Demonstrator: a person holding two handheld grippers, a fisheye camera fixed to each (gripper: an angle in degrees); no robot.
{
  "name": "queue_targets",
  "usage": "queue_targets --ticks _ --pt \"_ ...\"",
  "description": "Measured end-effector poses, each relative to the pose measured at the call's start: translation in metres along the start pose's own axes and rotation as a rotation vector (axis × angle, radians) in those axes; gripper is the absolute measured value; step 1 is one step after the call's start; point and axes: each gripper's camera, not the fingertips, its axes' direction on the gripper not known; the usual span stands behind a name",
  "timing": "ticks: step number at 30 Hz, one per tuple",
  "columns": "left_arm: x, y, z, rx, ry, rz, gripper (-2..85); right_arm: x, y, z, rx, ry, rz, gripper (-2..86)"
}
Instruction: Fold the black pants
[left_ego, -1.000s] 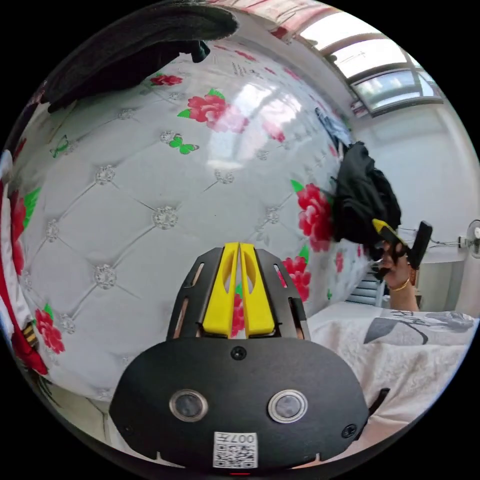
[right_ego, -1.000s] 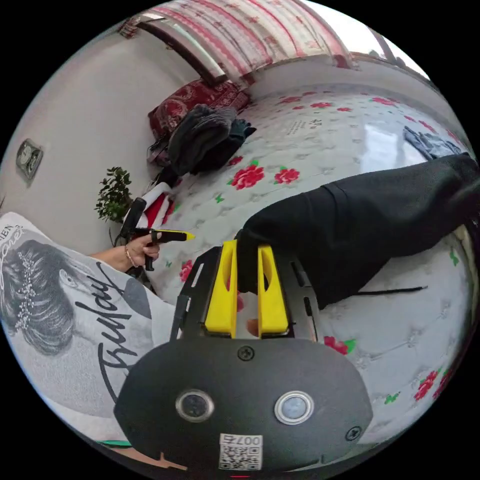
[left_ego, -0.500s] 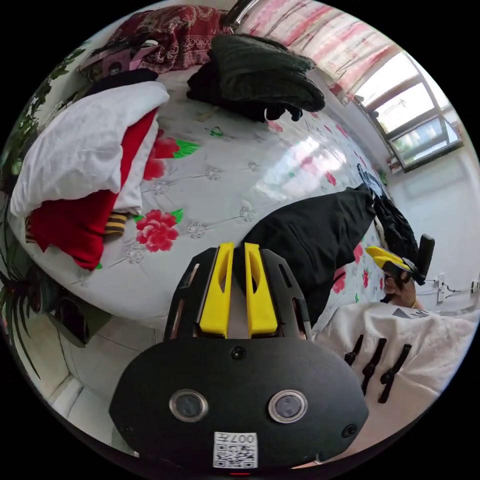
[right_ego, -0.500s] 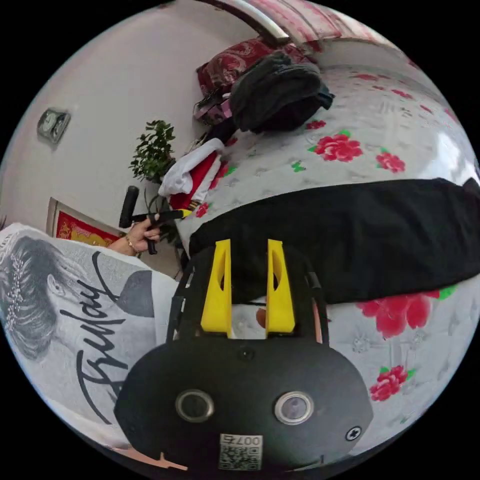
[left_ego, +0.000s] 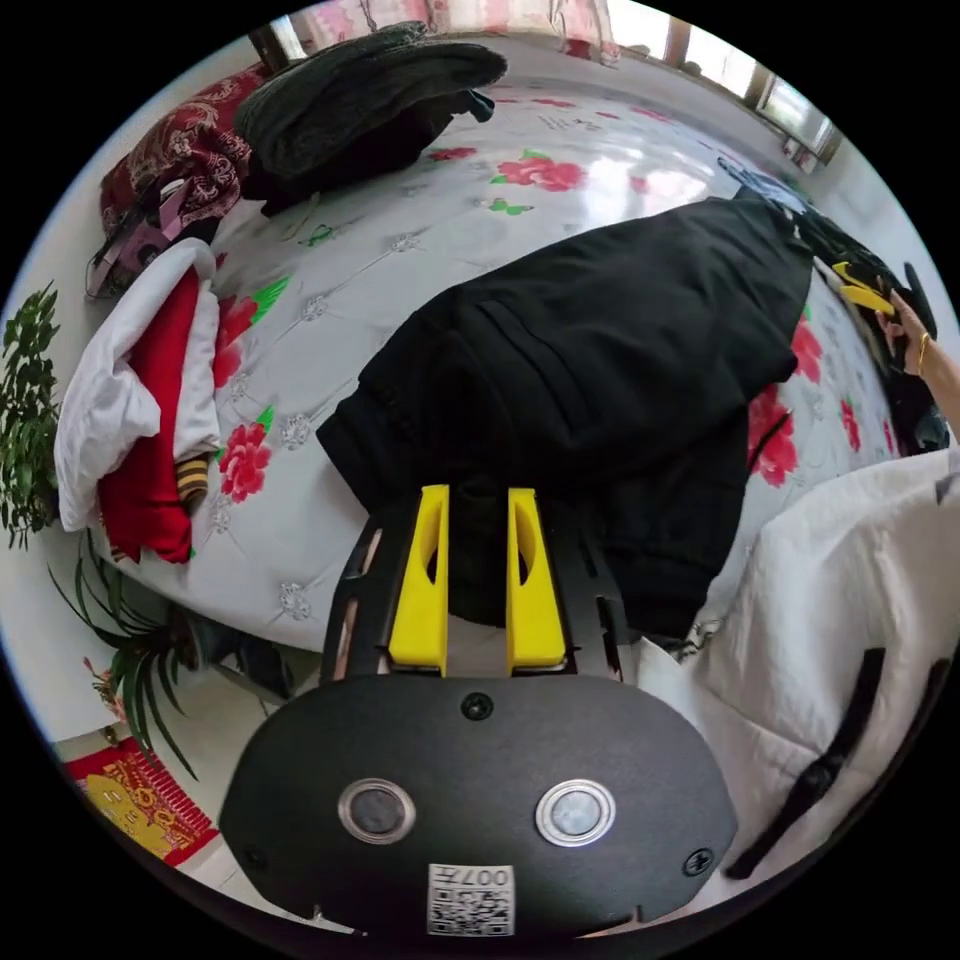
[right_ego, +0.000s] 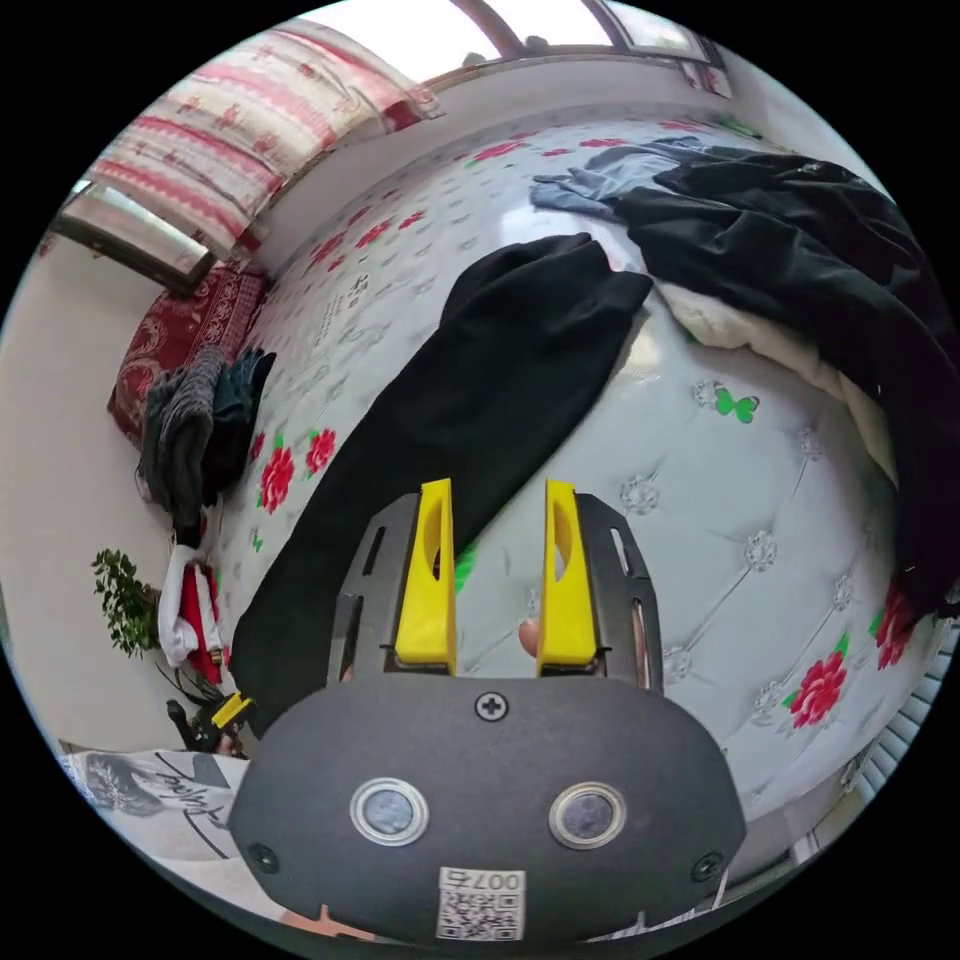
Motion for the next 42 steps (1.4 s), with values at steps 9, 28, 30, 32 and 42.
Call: queue_targets --ticks 9,28,30,32,42 --pt "-0.042 -0.128 0.000 -0.073 -0.122 -0.063 6.4 0.075 -0.049 0.058 0.004 0.019 0.159 8.2" --pt "-0.090 -0.038 -0.223 0.344 0.079 0.016 5.4 0.082 0.061 -0.192 0.496 -0.453 -0.109 -0.3" --pt "-0.085 -0.016 -0.250 0.398 0.065 0.076 5.4 0.081 0.097 -0.232 0.567 -0.450 -0.166 -0.3" --pt "-0.080 0.014 -0.274 0.439 0.057 0.116 5.4 0.086 0.156 -0.277 0.639 -0.425 -0.210 -0.3" --pt "-0.090 0.142 -0.404 0.874 0.179 0.133 2.4 0.094 0.266 -0.372 0.758 -0.353 -0.190 -0.3"
